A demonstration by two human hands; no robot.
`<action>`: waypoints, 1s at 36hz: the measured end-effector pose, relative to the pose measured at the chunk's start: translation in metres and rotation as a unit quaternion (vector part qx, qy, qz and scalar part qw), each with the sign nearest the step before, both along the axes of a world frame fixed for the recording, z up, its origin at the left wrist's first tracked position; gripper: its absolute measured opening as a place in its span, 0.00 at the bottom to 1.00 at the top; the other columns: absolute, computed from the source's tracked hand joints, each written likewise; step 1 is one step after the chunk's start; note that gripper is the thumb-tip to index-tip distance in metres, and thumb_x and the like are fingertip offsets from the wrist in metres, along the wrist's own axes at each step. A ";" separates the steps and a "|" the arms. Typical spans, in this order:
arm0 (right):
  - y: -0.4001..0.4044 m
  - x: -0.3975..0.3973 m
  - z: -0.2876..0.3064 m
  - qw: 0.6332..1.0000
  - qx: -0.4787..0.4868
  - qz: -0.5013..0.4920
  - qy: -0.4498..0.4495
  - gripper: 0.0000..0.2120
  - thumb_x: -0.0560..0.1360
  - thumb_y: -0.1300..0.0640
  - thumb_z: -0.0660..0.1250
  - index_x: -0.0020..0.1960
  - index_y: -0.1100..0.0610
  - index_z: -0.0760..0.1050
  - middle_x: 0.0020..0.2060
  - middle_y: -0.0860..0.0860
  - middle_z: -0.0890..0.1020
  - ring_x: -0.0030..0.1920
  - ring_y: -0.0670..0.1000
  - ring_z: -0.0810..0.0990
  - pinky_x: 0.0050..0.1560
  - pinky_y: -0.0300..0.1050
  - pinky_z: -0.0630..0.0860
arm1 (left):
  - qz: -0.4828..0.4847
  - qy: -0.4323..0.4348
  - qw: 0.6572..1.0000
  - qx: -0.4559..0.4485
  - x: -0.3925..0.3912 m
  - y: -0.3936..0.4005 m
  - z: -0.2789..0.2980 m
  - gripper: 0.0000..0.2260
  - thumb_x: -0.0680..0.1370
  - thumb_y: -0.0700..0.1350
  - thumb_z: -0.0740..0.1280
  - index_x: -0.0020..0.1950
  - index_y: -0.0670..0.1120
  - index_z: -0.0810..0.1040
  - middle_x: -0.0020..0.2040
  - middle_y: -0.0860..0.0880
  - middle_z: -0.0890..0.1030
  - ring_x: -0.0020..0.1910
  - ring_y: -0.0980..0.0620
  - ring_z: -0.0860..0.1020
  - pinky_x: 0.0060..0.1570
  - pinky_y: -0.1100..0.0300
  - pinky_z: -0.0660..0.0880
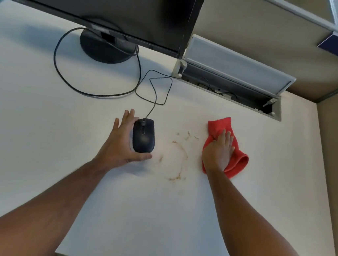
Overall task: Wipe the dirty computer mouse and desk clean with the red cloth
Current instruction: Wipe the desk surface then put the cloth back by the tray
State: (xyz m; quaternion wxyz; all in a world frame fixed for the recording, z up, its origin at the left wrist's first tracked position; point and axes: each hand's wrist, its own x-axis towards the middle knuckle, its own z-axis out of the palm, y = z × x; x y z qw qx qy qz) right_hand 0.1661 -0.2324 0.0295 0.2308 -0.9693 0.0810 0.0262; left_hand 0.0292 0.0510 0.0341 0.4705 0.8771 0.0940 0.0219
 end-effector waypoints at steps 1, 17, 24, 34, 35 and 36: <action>0.011 0.004 -0.001 0.999 0.001 0.045 -0.004 0.27 0.84 0.59 0.48 0.83 0.54 0.54 0.83 0.51 0.54 0.82 0.52 0.48 0.81 0.53 0.44 | 0.003 0.000 1.000 0.000 -0.003 0.002 0.000 0.57 0.59 0.71 0.78 0.81 0.48 0.62 0.86 0.50 0.50 0.83 0.60 0.39 0.79 0.56 0.35; 0.016 -0.070 0.015 0.857 0.181 0.470 0.114 0.23 0.77 0.69 0.66 0.70 0.55 0.77 0.69 0.48 0.78 0.70 0.43 0.74 0.72 0.37 0.65 | 0.021 -0.019 1.000 0.011 -0.024 0.006 0.010 0.57 0.58 0.69 0.78 0.80 0.47 0.62 0.86 0.48 0.51 0.84 0.58 0.41 0.79 0.57 0.36; -0.054 -0.048 0.031 0.953 0.292 0.066 -0.041 0.29 0.67 0.68 0.56 0.60 0.49 0.82 0.55 0.48 0.86 0.59 0.51 0.82 0.63 0.52 0.77 | 0.004 -0.006 1.000 0.014 -0.029 0.002 0.009 0.56 0.59 0.69 0.79 0.80 0.48 0.62 0.86 0.49 0.50 0.82 0.63 0.39 0.81 0.52 0.36; -0.036 -0.045 0.008 0.999 0.029 -0.024 -0.007 0.24 0.76 0.59 0.60 0.71 0.50 0.75 0.70 0.55 0.73 0.70 0.61 0.67 0.69 0.54 0.61 | -0.001 0.004 1.000 0.021 -0.039 -0.006 0.004 0.58 0.59 0.71 0.78 0.82 0.47 0.60 0.86 0.50 0.49 0.83 0.60 0.39 0.81 0.53 0.37; -0.021 -0.044 0.008 0.999 0.036 0.033 -0.001 0.26 0.74 0.58 0.59 0.70 0.50 0.76 0.69 0.53 0.74 0.69 0.61 0.68 0.69 0.53 0.62 | -0.001 0.005 1.000 0.021 -0.039 -0.007 0.004 0.59 0.59 0.71 0.77 0.82 0.46 0.60 0.86 0.51 0.49 0.83 0.60 0.39 0.82 0.51 0.38; -0.007 -0.044 0.008 0.994 0.052 0.094 0.005 0.27 0.71 0.57 0.57 0.69 0.50 0.77 0.68 0.51 0.76 0.68 0.59 0.69 0.69 0.53 0.62 | 0.000 0.004 1.000 0.022 -0.040 -0.008 0.003 0.59 0.58 0.71 0.77 0.82 0.46 0.60 0.86 0.51 0.49 0.83 0.60 0.39 0.82 0.51 0.38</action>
